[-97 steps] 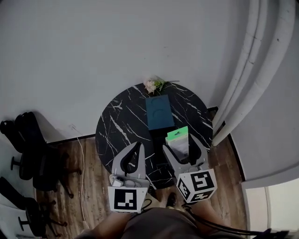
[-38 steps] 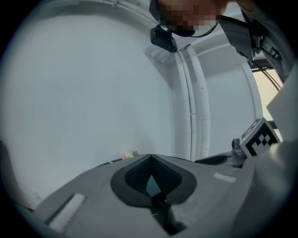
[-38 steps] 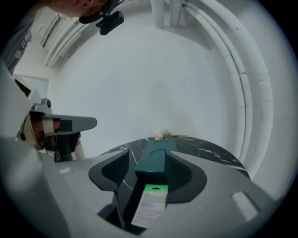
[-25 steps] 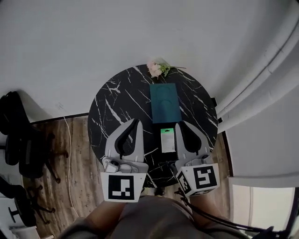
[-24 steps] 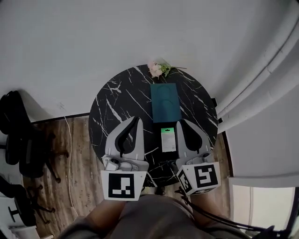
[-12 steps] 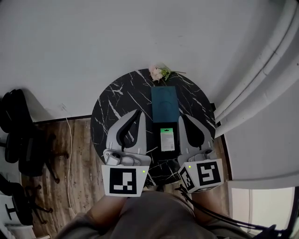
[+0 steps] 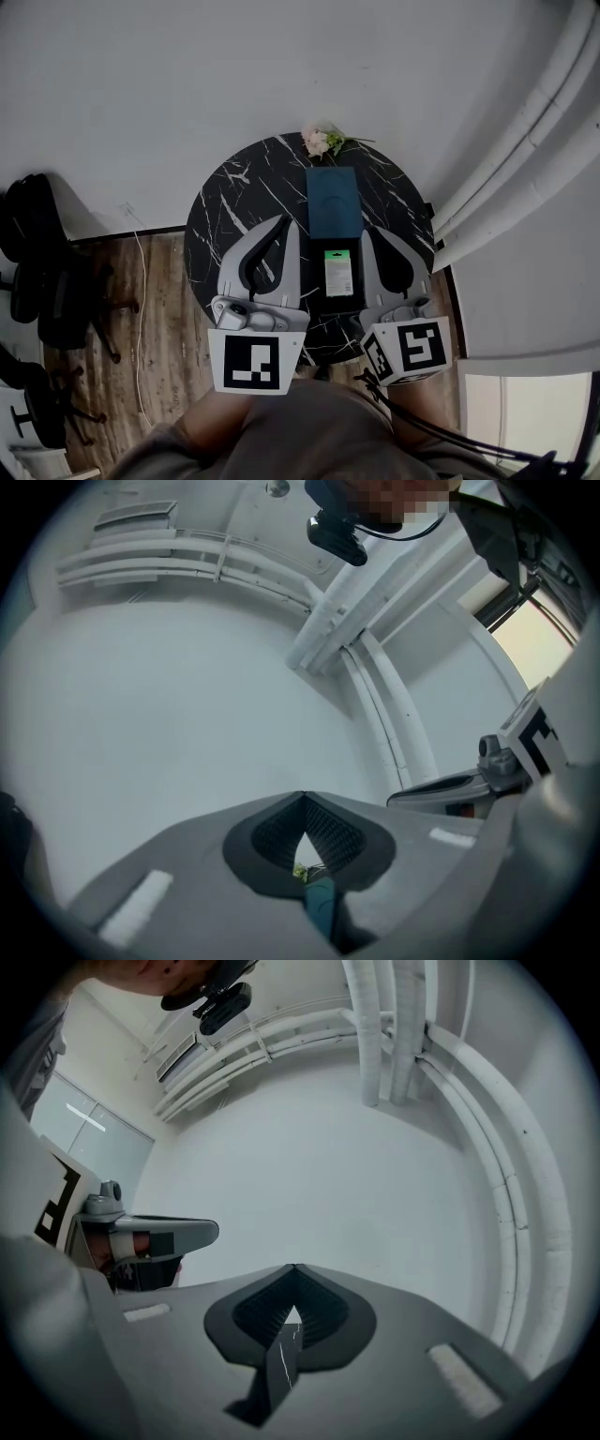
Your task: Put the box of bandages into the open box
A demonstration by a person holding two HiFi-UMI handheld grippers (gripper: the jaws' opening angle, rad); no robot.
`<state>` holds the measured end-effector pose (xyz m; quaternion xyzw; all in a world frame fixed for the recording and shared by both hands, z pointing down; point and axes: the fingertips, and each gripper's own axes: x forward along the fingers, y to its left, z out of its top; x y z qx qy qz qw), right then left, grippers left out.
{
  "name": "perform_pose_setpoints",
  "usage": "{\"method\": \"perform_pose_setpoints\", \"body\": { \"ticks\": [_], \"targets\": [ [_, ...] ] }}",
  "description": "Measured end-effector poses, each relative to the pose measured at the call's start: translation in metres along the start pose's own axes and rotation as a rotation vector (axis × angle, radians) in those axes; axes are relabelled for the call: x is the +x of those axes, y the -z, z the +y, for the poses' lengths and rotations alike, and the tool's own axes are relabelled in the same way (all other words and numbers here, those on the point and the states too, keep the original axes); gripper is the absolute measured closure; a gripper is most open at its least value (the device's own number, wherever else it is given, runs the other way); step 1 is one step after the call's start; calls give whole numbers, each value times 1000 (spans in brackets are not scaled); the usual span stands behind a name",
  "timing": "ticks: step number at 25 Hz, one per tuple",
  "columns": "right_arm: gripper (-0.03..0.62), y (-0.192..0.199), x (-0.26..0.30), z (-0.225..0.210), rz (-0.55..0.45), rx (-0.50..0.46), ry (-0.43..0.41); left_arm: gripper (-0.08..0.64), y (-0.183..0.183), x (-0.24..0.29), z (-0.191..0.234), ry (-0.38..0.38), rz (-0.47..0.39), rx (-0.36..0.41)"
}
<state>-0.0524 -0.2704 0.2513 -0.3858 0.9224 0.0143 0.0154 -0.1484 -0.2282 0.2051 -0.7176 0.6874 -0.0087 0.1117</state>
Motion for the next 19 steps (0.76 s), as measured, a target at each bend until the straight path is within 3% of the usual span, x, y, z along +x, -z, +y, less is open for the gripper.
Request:
{"method": "perform_pose_setpoints", "body": {
  "ticks": [19],
  "targets": [
    [566,5,3,8,11,0,6,560,3,-5,8,0,3,-6]
  ]
}}
